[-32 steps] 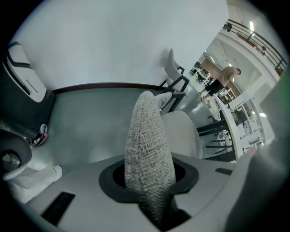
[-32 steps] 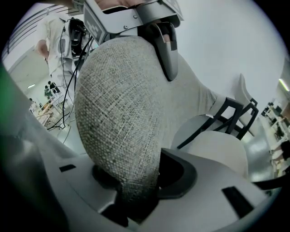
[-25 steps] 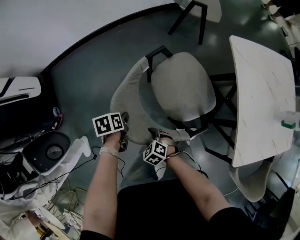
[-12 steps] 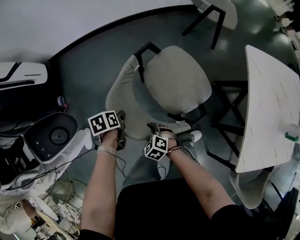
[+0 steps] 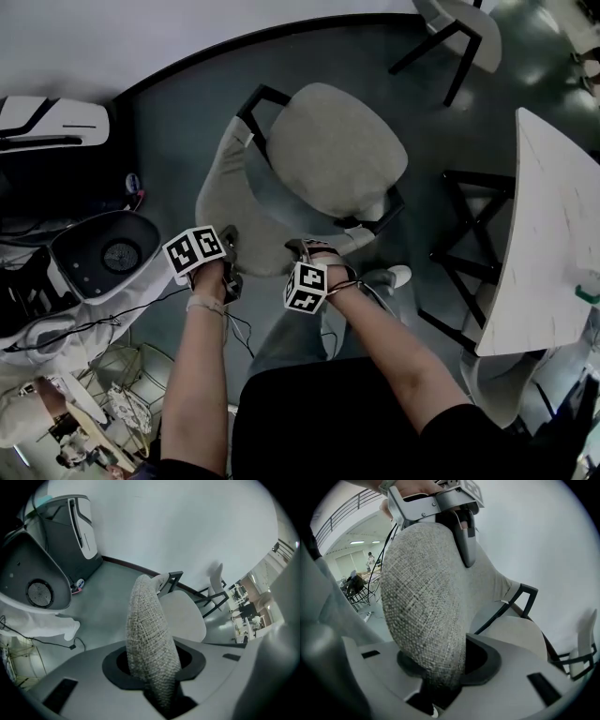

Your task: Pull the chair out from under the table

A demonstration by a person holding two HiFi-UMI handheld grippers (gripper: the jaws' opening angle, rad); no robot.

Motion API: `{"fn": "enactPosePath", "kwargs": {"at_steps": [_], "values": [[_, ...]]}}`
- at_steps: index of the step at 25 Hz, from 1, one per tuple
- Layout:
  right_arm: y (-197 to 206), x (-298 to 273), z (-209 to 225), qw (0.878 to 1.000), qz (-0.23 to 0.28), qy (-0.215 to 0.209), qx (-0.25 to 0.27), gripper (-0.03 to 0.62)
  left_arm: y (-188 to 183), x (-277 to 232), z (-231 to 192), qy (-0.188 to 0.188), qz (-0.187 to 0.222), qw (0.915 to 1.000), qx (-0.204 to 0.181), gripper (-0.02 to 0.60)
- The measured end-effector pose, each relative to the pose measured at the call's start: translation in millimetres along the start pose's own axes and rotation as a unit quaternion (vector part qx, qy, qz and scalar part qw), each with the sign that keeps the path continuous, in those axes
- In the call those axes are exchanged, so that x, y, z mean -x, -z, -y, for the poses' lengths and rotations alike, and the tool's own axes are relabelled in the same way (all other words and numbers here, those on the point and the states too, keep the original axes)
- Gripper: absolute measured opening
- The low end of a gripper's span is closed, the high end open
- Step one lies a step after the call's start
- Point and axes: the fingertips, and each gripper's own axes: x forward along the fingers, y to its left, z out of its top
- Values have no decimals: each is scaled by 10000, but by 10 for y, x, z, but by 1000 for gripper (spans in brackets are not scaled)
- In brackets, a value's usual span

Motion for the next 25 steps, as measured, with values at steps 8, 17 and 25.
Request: {"fn": "enactPosePath", "kwargs": {"at_steps": [8, 17, 25], "values": [[-301, -217, -298, 9973, 24, -419, 603, 138, 139, 212, -592, -212, 172, 9975, 655, 130], [-620, -455, -592, 9897, 44, -831, 1166, 140, 293, 463, -1203, -495, 316, 9896, 1310, 132], [-829, -602, -895, 9833, 42, -1087, 1459, 140, 463, 614, -1622, -657, 364, 9830, 1673, 132]]}}
